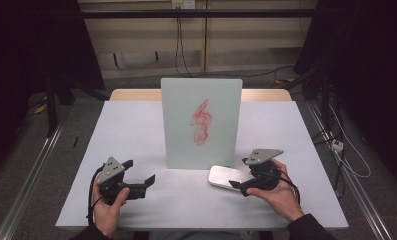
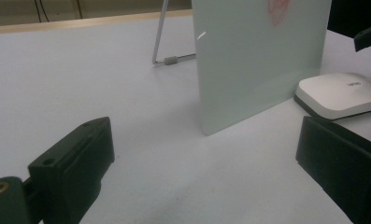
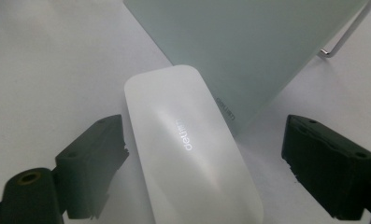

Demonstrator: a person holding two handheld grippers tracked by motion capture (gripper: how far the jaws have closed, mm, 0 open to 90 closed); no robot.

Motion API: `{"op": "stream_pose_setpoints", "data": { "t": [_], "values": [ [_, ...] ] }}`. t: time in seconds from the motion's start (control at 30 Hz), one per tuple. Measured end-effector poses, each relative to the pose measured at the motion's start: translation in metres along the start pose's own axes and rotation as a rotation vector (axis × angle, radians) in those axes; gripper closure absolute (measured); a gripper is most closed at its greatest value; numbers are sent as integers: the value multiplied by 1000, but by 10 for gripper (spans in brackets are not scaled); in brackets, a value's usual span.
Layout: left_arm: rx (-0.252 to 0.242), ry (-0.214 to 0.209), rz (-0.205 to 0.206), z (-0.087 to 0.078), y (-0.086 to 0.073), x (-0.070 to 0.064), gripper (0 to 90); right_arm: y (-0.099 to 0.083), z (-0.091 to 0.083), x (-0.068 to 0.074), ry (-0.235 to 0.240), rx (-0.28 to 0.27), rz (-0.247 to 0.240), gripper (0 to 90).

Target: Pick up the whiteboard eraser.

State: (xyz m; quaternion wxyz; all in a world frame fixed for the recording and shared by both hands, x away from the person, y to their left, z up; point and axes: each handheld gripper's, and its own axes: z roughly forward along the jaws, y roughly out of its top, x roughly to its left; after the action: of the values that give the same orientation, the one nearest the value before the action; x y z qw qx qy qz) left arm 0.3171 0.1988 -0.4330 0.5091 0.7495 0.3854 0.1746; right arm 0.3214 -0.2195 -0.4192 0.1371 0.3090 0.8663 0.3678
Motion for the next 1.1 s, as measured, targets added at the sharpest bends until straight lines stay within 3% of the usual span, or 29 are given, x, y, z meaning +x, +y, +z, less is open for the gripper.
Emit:
{"op": "stream_pose_setpoints", "data": {
  "t": [0.2,0.3,0.53,0.6,0.8,1.1],
  "values": [
    [5,-2,5,0,0,0,43,5,12,-5,53,38,-13,155],
    [10,-3,10,0,0,0,43,7,16,-4,58,56,-26,163],
    [9,-11,4,0,0,-1,43,7,25,-5,99,122,-76,227],
    [8,-11,6,0,0,-1,43,8,28,-5,113,142,-109,245],
    [9,-14,8,1,0,-1,43,9,37,-5,142,180,-143,253],
    [8,-12,8,1,0,-1,43,9,41,-7,166,189,-138,275]
  ]
}}
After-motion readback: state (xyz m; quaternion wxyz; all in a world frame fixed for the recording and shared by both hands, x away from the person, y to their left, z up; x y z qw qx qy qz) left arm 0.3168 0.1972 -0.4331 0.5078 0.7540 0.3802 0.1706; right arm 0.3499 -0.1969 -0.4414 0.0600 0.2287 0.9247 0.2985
